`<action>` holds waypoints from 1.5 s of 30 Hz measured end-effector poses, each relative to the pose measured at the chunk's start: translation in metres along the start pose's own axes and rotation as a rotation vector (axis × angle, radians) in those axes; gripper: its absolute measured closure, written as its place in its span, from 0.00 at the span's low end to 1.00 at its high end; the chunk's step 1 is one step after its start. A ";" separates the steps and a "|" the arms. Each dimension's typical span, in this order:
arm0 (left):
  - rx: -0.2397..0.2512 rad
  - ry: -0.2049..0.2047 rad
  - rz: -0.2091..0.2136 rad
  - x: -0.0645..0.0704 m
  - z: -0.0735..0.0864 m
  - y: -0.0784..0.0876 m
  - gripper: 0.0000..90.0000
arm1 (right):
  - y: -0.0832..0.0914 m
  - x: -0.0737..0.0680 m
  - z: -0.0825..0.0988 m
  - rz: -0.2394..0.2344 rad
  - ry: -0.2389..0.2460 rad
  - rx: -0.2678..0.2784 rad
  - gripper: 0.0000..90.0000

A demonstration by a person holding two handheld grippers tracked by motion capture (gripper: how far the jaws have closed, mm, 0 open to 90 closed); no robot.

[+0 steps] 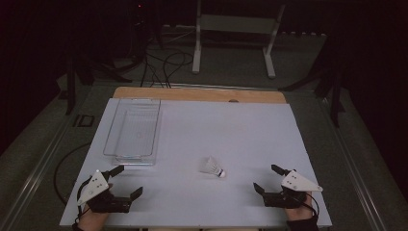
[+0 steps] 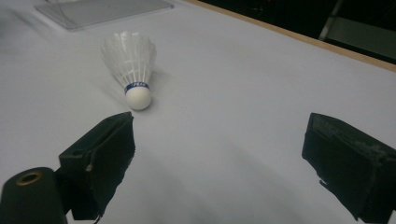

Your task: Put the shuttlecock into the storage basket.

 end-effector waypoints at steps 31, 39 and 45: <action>-0.007 -0.011 0.032 0.005 -0.004 0.000 0.00 | 0.004 -0.003 -0.004 0.035 0.004 0.035 0.10; 0.006 0.005 0.028 0.007 -0.011 0.002 0.00 | 0.005 -0.004 -0.005 0.034 0.007 0.039 0.10; 0.006 -0.032 0.022 0.009 -0.030 0.007 0.00 | 0.006 -0.003 -0.005 0.040 -0.001 0.046 0.10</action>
Point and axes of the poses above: each handheld gripper's, and its own axes: y roughly backward along the jaws, z roughly out of its underside, x roughly to its right, the point moved 1 cm from there along -y, roughly forward along the jaws, and after that the axes turned 4 degrees about x, right-handed, at the moved point
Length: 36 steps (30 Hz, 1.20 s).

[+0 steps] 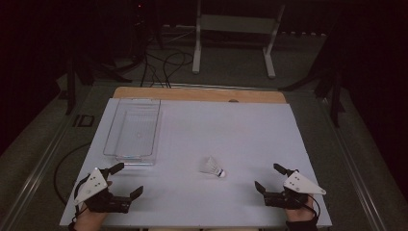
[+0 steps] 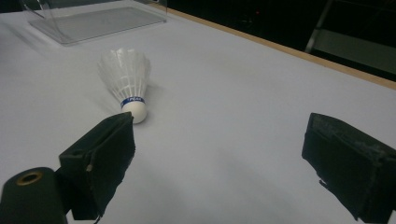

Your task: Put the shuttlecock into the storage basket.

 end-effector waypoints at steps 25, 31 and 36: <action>-0.158 -0.054 0.015 -0.003 -0.038 -0.006 0.00 | 0.000 -0.004 -0.001 -0.016 0.006 -0.005 0.10; -0.177 -0.048 0.033 -0.002 -0.042 -0.009 0.00 | 0.000 -0.003 0.000 -0.017 0.004 -0.006 0.10; -0.195 -0.046 0.045 0.000 -0.046 -0.012 0.00 | 0.000 -0.004 0.000 -0.018 0.005 -0.006 0.10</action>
Point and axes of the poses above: each handheld gripper's, and its own axes: y roughly backward along the jaws, z roughly out of its underside, x roughly to its right, the point moved 1 cm from there along -y, roughly forward along the jaws, and after that the axes turned 4 degrees about x, right-handed, at the moved point
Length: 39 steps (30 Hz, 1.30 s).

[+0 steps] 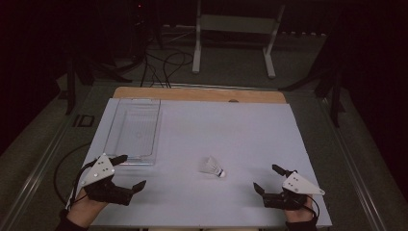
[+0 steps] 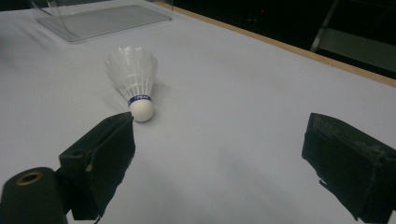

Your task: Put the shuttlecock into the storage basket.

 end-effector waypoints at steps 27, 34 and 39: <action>-0.221 -0.035 0.020 0.006 -0.012 -0.019 0.00 | -0.001 0.000 0.000 -0.007 0.000 -0.002 0.10; -0.288 -0.042 0.043 0.006 -0.011 -0.025 0.00 | -0.001 -0.001 0.000 -0.007 0.002 -0.006 0.10; -0.323 -0.054 0.057 0.007 -0.011 -0.028 0.00 | -0.001 0.000 0.000 -0.009 0.002 -0.006 0.10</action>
Point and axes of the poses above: each handheld gripper's, and its own axes: y roughly backward along the jaws, z roughly out of its underside, x roughly to its right, the point moved 1 cm from there along -y, roughly forward along the jaws, and after that the axes turned 4 degrees about x, right-handed, at the moved point
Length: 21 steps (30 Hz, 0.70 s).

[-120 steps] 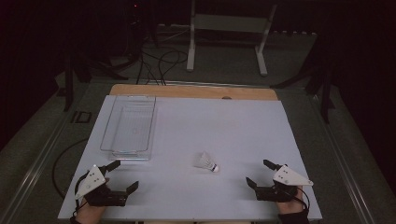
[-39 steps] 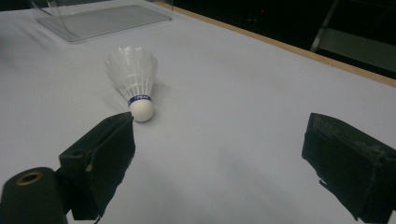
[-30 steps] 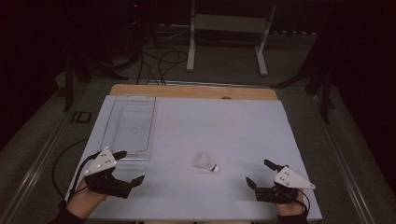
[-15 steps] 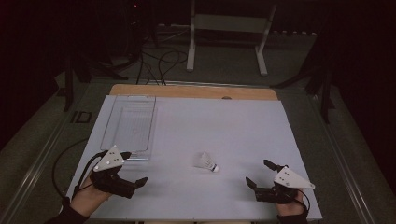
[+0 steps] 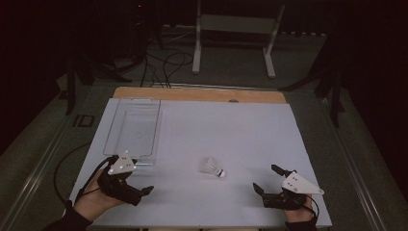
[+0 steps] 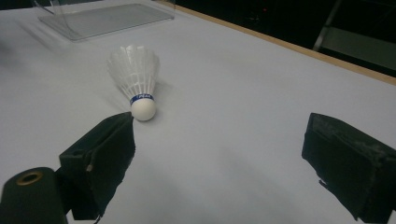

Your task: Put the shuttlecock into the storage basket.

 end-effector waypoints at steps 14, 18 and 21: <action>-0.103 -0.064 0.052 0.005 -0.004 -0.008 0.00 | 0.000 0.000 0.000 0.000 0.000 0.003 0.10; -0.127 -0.078 0.059 0.005 -0.006 -0.011 0.00 | 0.000 0.000 0.000 0.000 0.001 0.002 0.10; -0.148 -0.085 0.070 0.006 -0.007 -0.013 0.00 | 0.000 0.000 0.000 -0.002 0.001 0.003 0.10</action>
Point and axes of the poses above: each handheld gripper's, and its own axes: y roughly backward along the jaws, z roughly out of its underside, x roughly to its right, the point moved 1 cm from there along -y, roughly forward along the jaws, and after that the axes turned 4 degrees about x, right-handed, at the moved point
